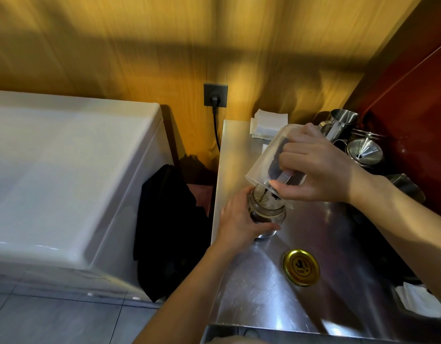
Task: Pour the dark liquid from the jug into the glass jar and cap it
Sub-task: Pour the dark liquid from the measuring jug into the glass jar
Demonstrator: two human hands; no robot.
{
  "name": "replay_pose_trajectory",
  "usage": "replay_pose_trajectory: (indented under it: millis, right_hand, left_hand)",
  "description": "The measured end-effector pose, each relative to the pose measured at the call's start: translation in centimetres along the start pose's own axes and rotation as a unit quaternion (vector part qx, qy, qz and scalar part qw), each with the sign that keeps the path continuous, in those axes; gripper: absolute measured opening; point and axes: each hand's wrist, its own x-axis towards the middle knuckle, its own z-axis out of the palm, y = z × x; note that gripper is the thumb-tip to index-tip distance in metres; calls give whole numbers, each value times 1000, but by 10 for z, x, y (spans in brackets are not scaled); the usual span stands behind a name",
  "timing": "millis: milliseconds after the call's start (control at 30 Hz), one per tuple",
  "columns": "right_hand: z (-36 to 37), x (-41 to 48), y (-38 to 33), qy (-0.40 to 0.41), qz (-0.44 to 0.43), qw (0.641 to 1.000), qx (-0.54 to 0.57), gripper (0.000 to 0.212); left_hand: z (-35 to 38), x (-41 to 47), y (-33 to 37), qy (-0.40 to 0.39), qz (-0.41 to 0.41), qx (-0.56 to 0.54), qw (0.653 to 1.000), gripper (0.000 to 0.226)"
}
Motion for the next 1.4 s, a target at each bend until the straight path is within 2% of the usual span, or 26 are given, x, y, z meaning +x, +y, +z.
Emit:
replay_pose_trajectory:
  millis: [467, 833, 1000, 1400]
  right_hand:
    - [2, -1, 4, 9, -17, 1000, -9, 34]
    - [4, -5, 4, 50, -32, 998, -2, 32]
    - [5, -7, 3, 47, -40, 998, -7, 29]
    - [3, -11, 2, 53, -37, 998, -22, 33]
  left_hand:
    - [1, 0, -1, -5, -4, -2, 1000, 89]
    - [1, 1, -4, 5, 13, -3, 1000, 88]
    - [1, 1, -2, 6, 21, 8, 1000, 81]
    - [-1, 1, 3, -6, 19, 22, 1000, 80]
